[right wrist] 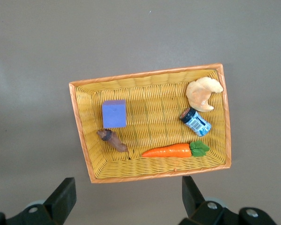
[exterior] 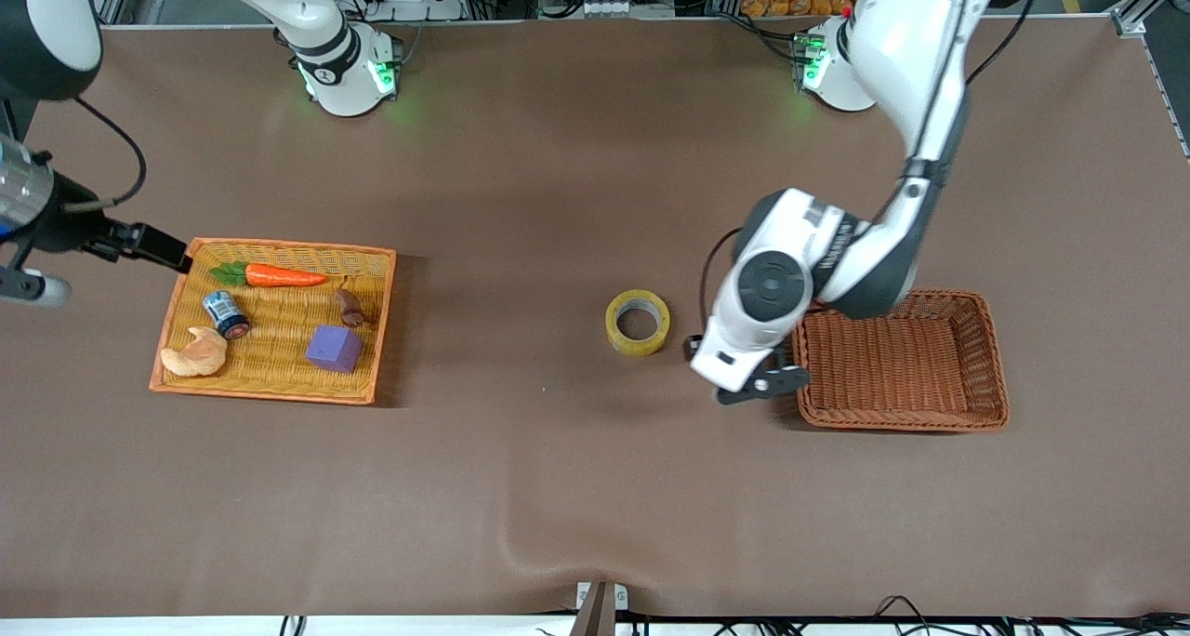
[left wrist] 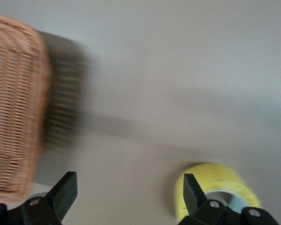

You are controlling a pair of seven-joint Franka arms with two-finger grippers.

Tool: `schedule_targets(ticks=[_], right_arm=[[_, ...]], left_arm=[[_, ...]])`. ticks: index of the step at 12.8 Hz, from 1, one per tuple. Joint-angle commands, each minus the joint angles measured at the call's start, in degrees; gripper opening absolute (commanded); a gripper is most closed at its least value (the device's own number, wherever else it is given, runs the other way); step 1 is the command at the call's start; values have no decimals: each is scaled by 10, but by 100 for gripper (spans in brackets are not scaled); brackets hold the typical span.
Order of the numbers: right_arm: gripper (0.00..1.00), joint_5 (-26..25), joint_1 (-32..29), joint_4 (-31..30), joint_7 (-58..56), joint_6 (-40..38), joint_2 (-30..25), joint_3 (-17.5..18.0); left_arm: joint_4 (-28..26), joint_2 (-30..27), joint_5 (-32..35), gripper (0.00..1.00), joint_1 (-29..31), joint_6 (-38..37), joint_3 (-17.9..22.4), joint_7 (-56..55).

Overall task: Transfer tape with both arms
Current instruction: 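Grasp the tape rim with the left gripper while the right gripper withdraws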

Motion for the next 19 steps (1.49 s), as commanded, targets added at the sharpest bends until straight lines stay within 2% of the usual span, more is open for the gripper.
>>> schedule_targets(ticks=[1, 2, 7, 9, 12, 14, 15, 16, 19], right_arm=[[100, 0, -35, -112, -3, 12, -103, 12], [100, -7, -35, -88, -4, -9, -96, 12], [100, -9, -44, 21, -2, -25, -29, 11], [100, -8, -56, 27, -10, -33, -28, 11], [100, 5, -74, 31, -134, -28, -23, 11], [100, 21, -79, 49, -138, -28, -15, 11], [100, 20, -79, 51, -138, -29, -15, 11], [100, 20, -79, 55, -138, -29, -15, 11], [100, 19, -82, 55, -66, -34, -13, 12]], left_arm=[[18, 27, 12, 100, -38, 14, 6, -73], [18, 37, 13, 100, -57, 14, 6, -116], [14, 70, 13, 100, -90, 14, 5, -149], [14, 80, 11, 100, -90, 14, 5, -149], [14, 103, 11, 100, -90, 14, 5, -149], [14, 104, 13, 100, -90, 14, 5, -149], [14, 103, 7, 14, -90, 14, 5, -150], [14, 102, 10, 0, -90, 14, 6, -156], [14, 98, 12, 0, -88, 14, 6, -166]])
